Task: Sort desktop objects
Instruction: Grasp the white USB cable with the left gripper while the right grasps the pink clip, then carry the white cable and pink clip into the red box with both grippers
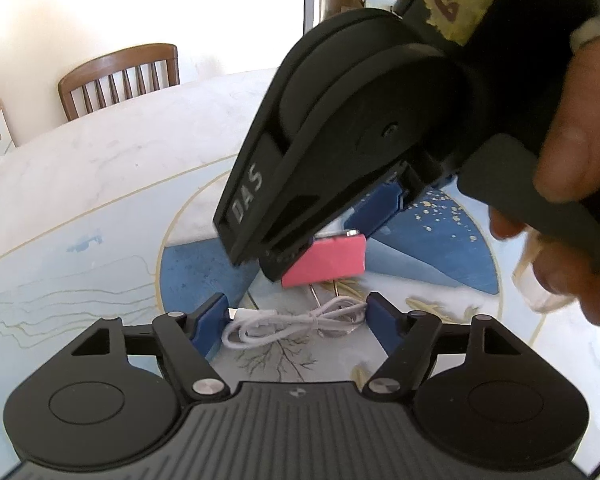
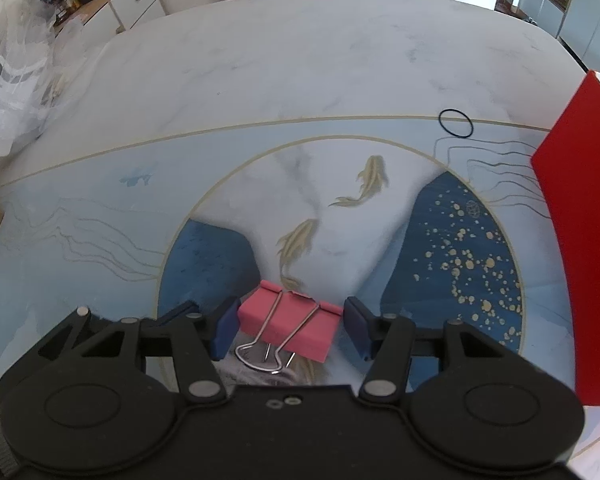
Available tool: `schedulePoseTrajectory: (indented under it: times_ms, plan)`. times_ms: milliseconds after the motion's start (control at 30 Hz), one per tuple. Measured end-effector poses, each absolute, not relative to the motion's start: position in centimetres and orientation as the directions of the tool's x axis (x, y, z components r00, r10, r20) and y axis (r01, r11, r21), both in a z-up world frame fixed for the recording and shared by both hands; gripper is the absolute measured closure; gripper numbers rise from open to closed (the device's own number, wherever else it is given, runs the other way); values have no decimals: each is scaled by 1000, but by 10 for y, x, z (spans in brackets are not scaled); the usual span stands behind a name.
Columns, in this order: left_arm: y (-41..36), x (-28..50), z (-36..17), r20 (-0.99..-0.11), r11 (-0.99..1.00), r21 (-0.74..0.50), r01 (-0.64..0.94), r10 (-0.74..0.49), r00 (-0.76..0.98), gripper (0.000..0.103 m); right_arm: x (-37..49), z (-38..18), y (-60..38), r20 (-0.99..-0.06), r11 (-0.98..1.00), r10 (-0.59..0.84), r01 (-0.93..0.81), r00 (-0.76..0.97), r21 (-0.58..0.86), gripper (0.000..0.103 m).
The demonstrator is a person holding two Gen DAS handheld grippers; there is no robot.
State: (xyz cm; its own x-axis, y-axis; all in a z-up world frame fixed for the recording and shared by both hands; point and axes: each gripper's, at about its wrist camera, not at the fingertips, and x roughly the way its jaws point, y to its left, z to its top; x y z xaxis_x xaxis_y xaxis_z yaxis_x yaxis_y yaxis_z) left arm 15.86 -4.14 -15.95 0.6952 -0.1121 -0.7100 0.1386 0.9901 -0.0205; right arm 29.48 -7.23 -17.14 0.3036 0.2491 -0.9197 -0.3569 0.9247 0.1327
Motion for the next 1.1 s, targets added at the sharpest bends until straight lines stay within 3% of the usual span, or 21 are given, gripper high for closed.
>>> schedulePoseTrajectory:
  times_ms: [567, 1100]
  plan:
    - [-36, 148, -140, -697, 986, -48, 158, -147, 702, 30, 295, -147, -115, -887, 940, 269, -305, 376, 156, 47]
    - [-43, 136, -89, -658, 983, -70, 172, -176, 732, 30, 262, -106, -166, -848, 930, 331, -296, 414, 219, 47]
